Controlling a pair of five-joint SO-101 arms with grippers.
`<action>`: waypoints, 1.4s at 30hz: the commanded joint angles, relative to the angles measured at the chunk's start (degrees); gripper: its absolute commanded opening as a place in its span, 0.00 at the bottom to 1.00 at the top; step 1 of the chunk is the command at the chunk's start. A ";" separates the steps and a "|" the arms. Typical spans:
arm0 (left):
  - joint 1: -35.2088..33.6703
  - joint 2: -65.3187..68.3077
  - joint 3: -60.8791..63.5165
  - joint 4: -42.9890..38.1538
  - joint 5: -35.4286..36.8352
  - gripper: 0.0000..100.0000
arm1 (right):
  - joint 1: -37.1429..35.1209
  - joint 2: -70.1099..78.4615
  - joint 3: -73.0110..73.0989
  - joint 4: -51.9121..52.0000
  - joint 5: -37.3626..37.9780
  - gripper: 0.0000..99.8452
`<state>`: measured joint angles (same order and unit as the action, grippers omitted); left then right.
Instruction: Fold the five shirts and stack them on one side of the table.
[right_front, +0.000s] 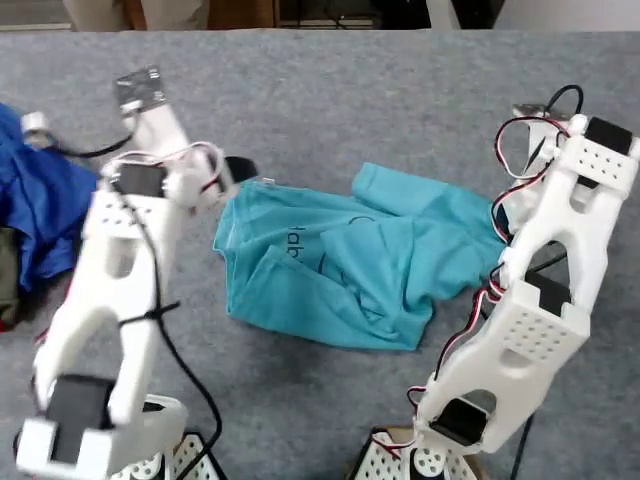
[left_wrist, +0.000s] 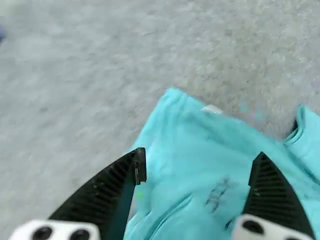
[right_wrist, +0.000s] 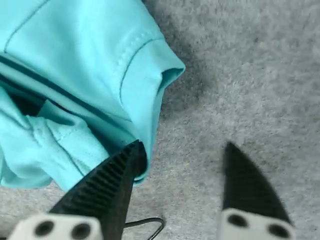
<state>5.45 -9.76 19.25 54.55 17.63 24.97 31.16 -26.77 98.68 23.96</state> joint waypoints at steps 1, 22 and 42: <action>1.85 9.36 -2.64 -9.32 1.41 0.28 | -1.71 -4.88 -4.79 -0.44 -0.26 0.31; -1.23 60.00 -65.67 24.88 1.58 0.25 | -14.29 -4.35 -22.55 -2.11 -5.63 0.31; -0.35 68.26 -80.88 42.99 1.41 0.02 | -31.34 29.41 -43.74 -14.86 -5.63 0.31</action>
<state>5.27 58.81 -59.25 97.10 18.59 -4.75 59.38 -63.43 82.07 18.86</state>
